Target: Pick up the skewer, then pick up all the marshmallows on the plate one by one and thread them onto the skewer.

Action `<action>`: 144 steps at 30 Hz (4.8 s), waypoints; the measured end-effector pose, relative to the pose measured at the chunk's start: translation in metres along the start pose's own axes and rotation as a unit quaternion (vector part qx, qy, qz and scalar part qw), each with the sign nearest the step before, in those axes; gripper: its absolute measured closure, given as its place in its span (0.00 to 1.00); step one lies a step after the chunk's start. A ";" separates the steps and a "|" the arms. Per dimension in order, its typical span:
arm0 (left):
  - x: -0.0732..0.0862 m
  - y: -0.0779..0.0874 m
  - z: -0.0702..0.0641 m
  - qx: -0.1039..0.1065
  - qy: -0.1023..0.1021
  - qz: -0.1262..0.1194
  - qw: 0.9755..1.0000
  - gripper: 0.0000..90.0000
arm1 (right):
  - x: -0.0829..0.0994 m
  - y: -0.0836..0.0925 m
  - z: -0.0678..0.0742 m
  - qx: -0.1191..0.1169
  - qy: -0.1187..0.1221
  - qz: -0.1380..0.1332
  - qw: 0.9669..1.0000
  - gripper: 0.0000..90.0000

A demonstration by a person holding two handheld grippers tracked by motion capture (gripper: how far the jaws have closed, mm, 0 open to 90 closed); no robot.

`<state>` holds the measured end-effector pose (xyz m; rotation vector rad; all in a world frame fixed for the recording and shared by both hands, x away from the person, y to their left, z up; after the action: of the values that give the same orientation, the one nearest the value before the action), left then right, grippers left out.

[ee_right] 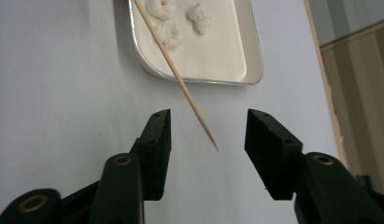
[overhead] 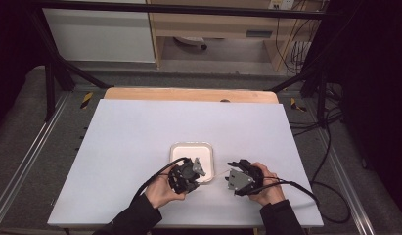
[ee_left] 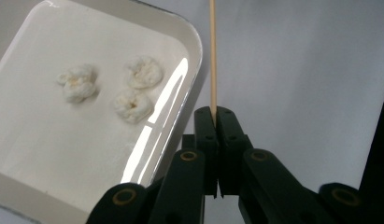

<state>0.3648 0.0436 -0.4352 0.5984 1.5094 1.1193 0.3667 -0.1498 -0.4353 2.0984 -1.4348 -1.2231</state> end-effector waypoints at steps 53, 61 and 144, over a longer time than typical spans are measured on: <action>0.139 0.058 0.025 -0.122 0.167 -0.194 0.959 0.98 | 0.005 -0.018 -0.013 -0.059 -0.415 -0.027 0.908 0.02; 0.144 0.058 0.024 -0.124 0.169 -0.202 0.957 0.98 | -0.013 -0.026 -0.020 -0.058 -0.424 -0.042 0.903 0.02; 0.139 0.053 0.017 -0.118 0.164 -0.213 0.956 0.98 | -0.061 -0.067 -0.039 -0.120 -0.455 -0.092 0.878 0.81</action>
<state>0.3341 0.1891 -0.4524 -0.0860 1.6509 1.0672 0.4296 -0.0741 -0.4285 1.5386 -1.2714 -2.5287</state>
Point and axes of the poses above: each handheld gripper's, and its own axes: y roughly backward along the jaws, x roughly out of its underside, z roughly to its left, the point moved 4 cm from there along -y, roughly forward along the jaws, and after that the axes turned 3 degrees about -y, right-handed, at the moved point
